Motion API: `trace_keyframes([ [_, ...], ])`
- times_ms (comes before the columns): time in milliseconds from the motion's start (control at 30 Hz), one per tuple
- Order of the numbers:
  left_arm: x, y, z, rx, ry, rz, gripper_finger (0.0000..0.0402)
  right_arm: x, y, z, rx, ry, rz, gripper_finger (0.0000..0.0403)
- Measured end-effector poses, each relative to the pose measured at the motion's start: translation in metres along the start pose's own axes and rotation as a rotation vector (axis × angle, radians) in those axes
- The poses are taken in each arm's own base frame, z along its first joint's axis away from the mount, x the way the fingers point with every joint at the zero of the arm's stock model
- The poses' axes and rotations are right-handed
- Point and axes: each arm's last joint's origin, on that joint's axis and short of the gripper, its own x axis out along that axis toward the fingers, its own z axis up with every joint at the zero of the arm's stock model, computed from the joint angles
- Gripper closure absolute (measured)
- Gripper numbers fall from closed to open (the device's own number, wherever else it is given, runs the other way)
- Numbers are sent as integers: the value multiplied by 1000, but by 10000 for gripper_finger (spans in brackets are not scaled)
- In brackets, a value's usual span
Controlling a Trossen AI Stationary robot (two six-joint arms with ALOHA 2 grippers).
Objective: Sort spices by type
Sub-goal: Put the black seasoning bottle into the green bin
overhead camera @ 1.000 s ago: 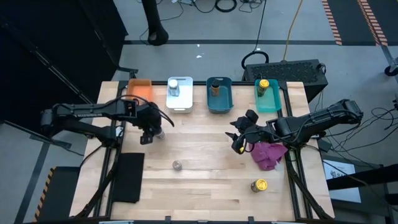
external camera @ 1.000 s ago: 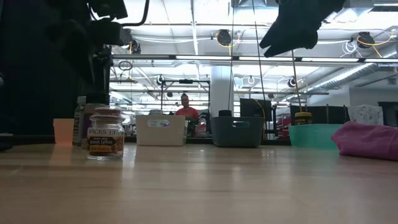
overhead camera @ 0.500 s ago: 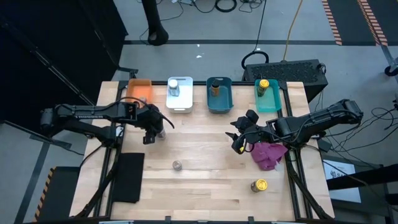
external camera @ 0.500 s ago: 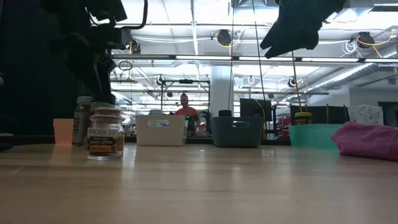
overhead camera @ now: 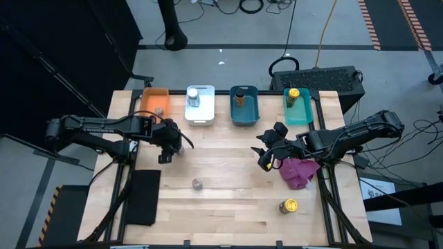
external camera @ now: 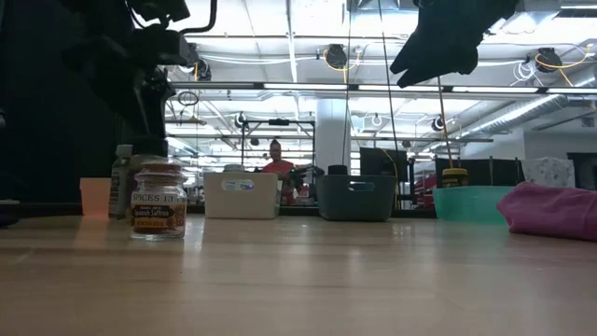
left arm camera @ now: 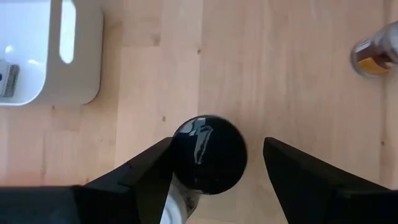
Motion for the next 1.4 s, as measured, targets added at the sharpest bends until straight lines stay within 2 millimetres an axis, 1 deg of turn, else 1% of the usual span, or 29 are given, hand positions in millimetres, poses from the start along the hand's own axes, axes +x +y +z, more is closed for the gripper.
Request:
trace_keyframes([
  [200, 1, 1, 0, 3, -8, 30, 150, 0, 0, 0, 0, 0, 0, 186],
  [433, 10, -1, -7, 4, 15, 21, 150, 0, 0, 0, 0, -1, 0, 186],
  [667, 21, -1, -11, 1, -14, 22, 150, 0, 0, 0, 0, -1, -1, 186],
  [800, 22, -2, -11, 1, -16, 21, 150, 0, 0, 0, 0, -1, -1, 186],
  [933, 22, -1, -10, 0, -30, 24, 158, 0, 0, 0, -2, -1, -1, 186],
  [1100, 24, -1, -9, -2, -28, 25, 189, 0, 0, 0, -3, -1, -1, 186],
  [1300, 26, -1, -5, -3, -52, 32, 189, 0, 0, 0, -3, -1, -1, 186],
  [1400, 17, -3, 6, 10, -92, 27, 189, 0, 0, 0, -13, -4, -5, 186],
])
